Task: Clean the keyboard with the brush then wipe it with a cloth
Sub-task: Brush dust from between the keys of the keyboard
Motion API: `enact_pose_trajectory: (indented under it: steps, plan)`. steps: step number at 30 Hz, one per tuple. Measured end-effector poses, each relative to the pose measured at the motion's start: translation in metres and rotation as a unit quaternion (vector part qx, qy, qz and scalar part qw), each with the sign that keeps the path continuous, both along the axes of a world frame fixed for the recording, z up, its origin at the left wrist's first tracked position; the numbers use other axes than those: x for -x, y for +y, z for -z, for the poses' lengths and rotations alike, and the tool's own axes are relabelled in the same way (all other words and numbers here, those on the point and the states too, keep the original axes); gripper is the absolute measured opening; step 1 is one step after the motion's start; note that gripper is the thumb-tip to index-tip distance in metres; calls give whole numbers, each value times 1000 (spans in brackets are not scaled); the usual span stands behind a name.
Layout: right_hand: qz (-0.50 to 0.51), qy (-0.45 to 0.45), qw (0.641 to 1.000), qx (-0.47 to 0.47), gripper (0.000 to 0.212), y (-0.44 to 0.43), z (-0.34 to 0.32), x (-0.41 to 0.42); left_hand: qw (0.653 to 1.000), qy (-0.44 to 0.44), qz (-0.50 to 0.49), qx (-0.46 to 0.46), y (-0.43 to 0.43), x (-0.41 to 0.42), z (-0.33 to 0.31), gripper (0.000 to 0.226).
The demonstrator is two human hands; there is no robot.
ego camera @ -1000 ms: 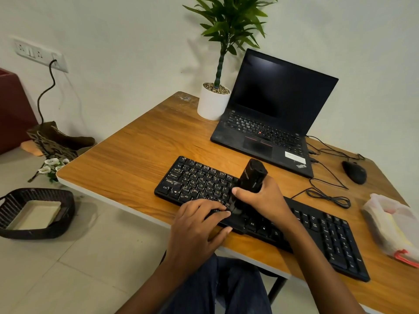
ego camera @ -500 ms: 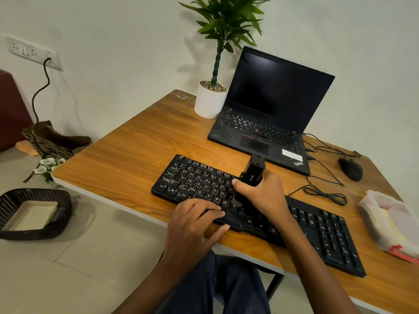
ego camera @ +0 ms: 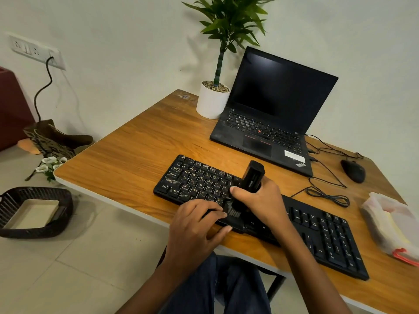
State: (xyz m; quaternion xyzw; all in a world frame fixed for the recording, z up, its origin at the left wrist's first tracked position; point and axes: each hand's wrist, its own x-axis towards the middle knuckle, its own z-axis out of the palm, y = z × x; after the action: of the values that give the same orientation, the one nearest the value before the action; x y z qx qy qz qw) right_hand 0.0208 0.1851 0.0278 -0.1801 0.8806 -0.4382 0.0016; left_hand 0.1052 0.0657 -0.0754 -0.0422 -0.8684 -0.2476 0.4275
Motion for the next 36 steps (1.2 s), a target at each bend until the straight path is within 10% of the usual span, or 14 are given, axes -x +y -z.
enact_pose_trajectory:
  steps: [36]
  plan:
    - [-37, -37, 999, 3, 22, -5, 3, 24, 1000, 3, -3, -2, 0, 0, -1, 22]
